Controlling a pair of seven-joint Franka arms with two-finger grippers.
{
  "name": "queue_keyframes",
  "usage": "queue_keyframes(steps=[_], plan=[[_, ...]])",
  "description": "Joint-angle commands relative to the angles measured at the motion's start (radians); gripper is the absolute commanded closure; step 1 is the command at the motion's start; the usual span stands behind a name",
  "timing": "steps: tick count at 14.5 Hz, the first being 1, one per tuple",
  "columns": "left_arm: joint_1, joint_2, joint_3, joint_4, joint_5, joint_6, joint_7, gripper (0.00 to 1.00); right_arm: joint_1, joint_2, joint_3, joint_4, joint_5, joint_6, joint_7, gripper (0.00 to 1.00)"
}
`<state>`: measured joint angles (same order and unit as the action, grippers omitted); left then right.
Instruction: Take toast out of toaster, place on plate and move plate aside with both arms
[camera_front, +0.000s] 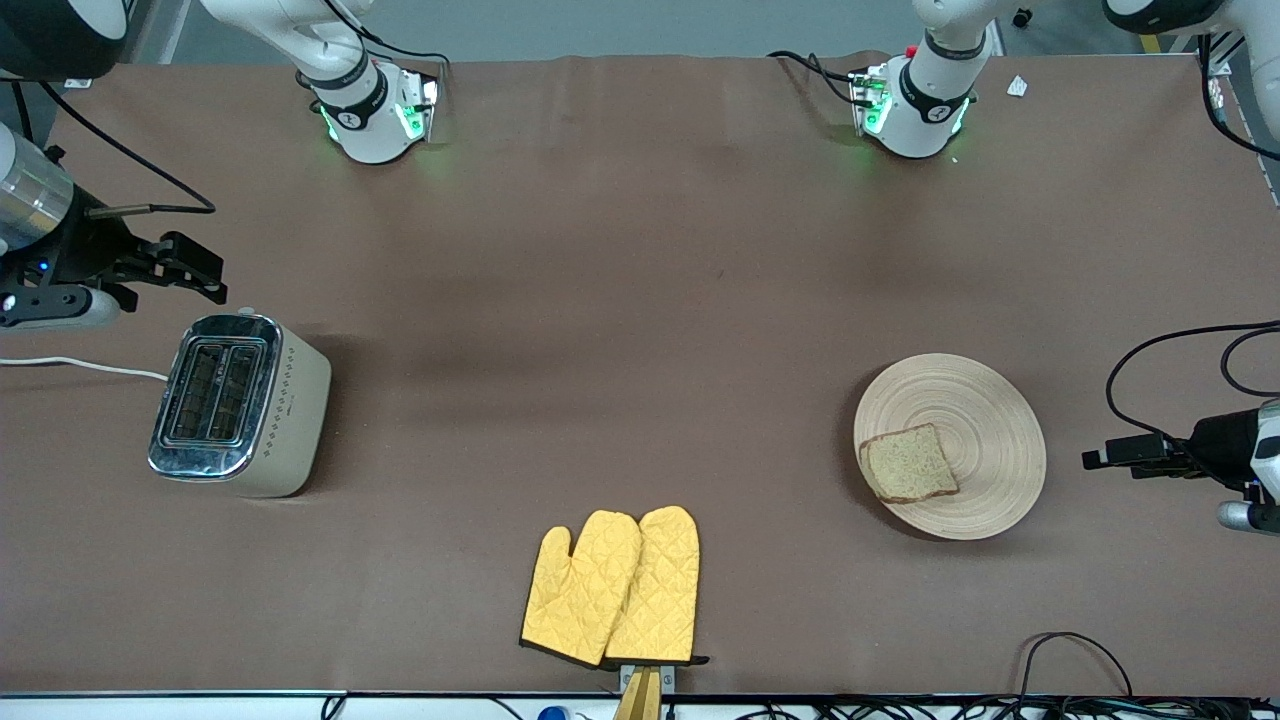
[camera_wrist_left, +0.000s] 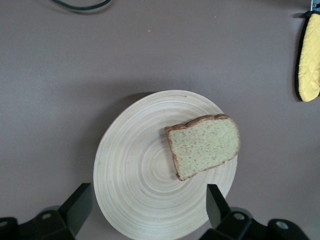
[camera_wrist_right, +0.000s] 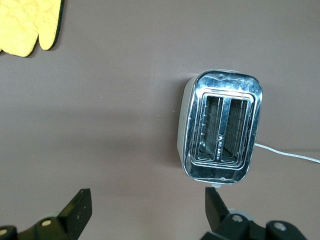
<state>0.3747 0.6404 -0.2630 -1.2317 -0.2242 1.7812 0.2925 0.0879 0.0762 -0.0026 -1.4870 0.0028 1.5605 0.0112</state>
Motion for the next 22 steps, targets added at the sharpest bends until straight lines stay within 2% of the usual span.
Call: queue_keyframes(steps=[1,6,14,19,22], plan=[[-0.049,-0.120,0.002,-0.037,0.069,-0.069,-0.105,0.00,-0.031,-0.023,0.003,-0.021,-0.017,0.003,0.009,0.00],[-0.138,-0.283,0.002,-0.037,0.155,-0.232,-0.262,0.00,-0.079,-0.021,0.003,-0.019,-0.013,-0.026,0.001,0.00],[-0.269,-0.396,0.014,-0.040,0.275,-0.302,-0.273,0.00,-0.108,-0.023,0.001,-0.016,-0.018,-0.043,0.001,0.00],[-0.382,-0.543,0.125,-0.152,0.307,-0.304,-0.260,0.00,-0.106,-0.023,0.003,-0.016,-0.020,-0.053,0.000,0.00],[-0.388,-0.663,0.137,-0.288,0.295,-0.302,-0.260,0.00,-0.100,-0.023,0.006,-0.016,-0.020,-0.050,0.001,0.00]])
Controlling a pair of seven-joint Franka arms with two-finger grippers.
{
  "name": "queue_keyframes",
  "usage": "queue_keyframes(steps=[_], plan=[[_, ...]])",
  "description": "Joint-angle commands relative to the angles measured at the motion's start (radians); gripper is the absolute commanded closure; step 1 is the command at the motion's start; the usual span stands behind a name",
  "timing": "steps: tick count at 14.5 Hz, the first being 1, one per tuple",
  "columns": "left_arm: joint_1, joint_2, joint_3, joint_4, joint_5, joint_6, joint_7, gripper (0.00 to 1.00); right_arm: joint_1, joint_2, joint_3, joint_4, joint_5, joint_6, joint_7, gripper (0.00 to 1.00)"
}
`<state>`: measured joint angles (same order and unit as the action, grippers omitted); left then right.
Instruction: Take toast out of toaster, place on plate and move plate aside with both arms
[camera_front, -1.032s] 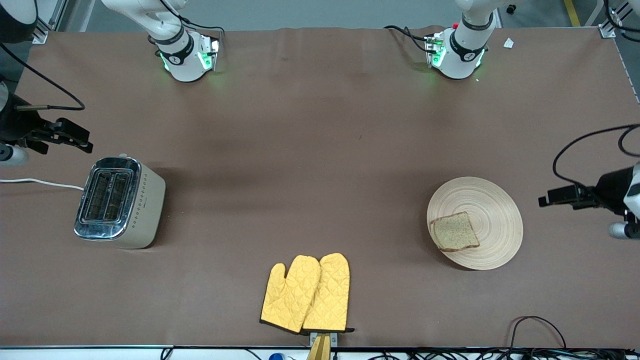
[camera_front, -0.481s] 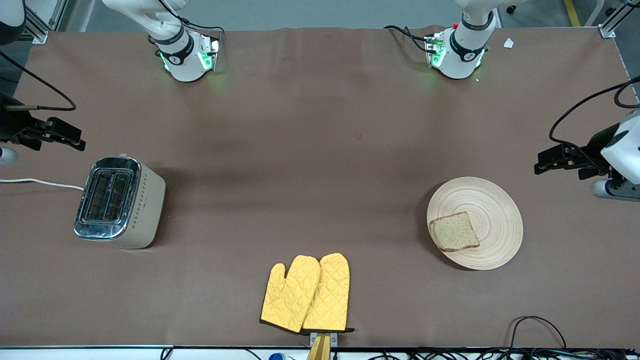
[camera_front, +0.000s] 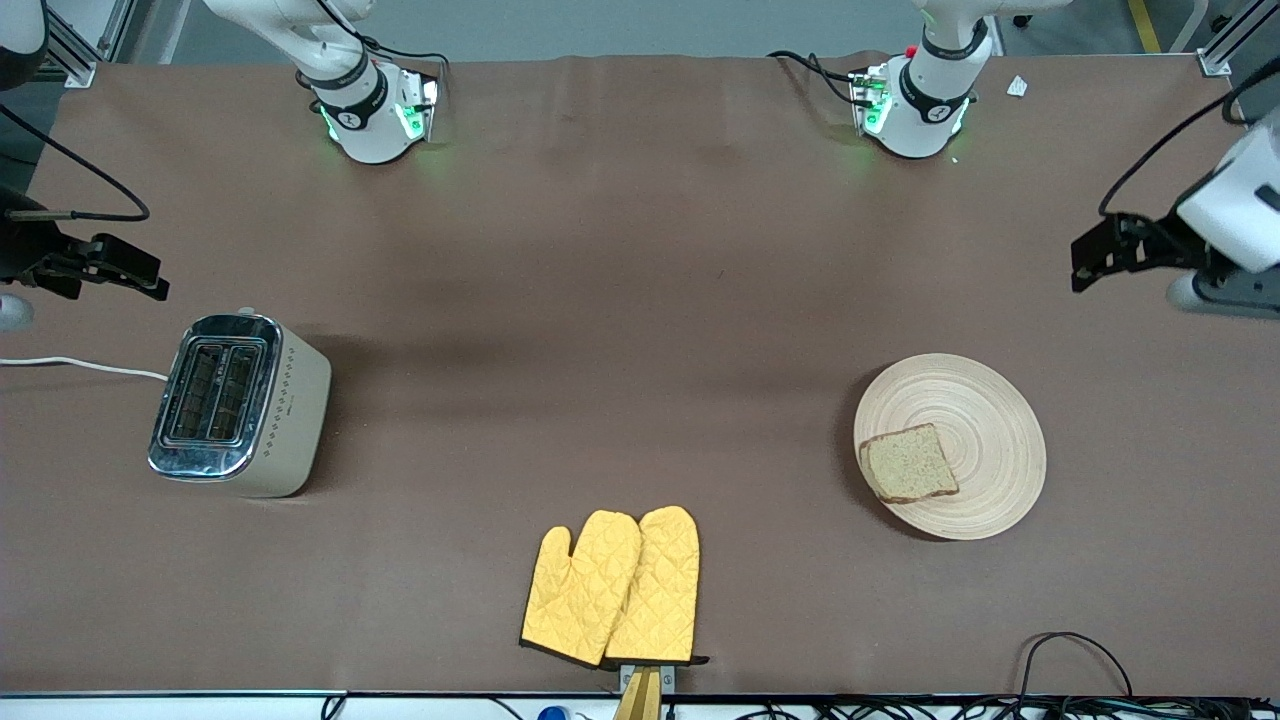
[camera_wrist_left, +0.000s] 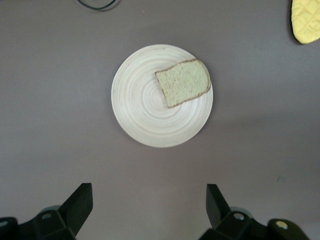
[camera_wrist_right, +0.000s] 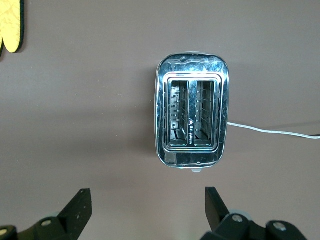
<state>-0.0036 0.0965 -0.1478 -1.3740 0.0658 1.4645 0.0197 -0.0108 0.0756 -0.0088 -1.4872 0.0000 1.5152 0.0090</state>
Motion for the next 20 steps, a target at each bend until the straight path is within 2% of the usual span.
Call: queue_keyframes(steps=[1,4,9,12,20], plan=[[-0.010,-0.142,0.031,-0.170,0.005,0.014,0.012,0.00,-0.001,-0.022,0.012,-0.016,-0.018,-0.003,0.003,0.00],[-0.010,-0.176,0.063,-0.214,-0.052,0.013,0.012,0.00,-0.008,-0.020,0.010,-0.016,-0.018,-0.003,0.002,0.00],[-0.001,-0.172,0.057,-0.204,-0.057,-0.010,0.014,0.00,-0.011,-0.019,0.009,-0.015,-0.040,-0.006,-0.018,0.00],[-0.004,-0.175,0.040,-0.204,-0.057,-0.026,0.014,0.00,-0.026,-0.019,0.007,-0.015,-0.041,-0.004,-0.095,0.00],[0.004,-0.162,0.048,-0.160,-0.050,-0.036,-0.001,0.00,-0.028,-0.017,0.009,-0.015,-0.041,-0.004,-0.084,0.00]])
